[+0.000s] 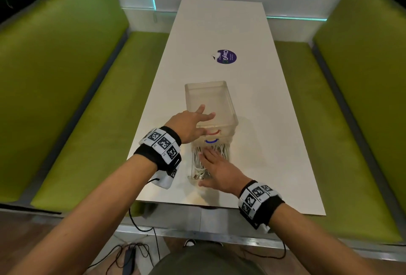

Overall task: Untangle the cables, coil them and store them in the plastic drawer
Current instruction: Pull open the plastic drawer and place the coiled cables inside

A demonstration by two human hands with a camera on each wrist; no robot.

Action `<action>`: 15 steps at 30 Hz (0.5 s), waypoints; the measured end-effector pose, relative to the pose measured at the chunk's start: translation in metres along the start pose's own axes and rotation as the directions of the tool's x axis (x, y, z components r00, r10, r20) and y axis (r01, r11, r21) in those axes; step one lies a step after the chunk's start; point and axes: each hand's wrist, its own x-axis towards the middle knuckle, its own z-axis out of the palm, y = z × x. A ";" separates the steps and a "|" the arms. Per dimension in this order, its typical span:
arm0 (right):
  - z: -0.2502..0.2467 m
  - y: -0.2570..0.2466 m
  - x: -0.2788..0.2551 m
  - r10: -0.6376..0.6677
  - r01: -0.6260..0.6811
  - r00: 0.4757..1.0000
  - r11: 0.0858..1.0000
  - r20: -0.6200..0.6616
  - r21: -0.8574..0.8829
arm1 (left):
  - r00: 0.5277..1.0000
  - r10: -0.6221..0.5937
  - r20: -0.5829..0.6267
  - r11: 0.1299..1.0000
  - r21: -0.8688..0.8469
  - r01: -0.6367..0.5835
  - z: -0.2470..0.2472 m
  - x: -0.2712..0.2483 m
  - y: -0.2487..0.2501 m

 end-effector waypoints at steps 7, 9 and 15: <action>0.024 0.005 -0.022 0.032 -0.038 0.996 0.996 -0.083 -0.075 | 1.000 -0.001 0.002 1.000 -0.009 0.001 0.002 0.002 -0.001; 0.019 0.012 -0.015 0.027 -0.029 0.999 0.998 -0.046 -0.058 | 1.000 -0.005 0.010 1.000 -0.002 0.005 0.000 0.002 -0.001; 0.002 0.027 -0.015 -0.003 0.002 0.999 1.000 -0.037 -0.014 | 1.000 0.004 0.010 1.000 0.004 -0.004 -0.002 0.002 -0.002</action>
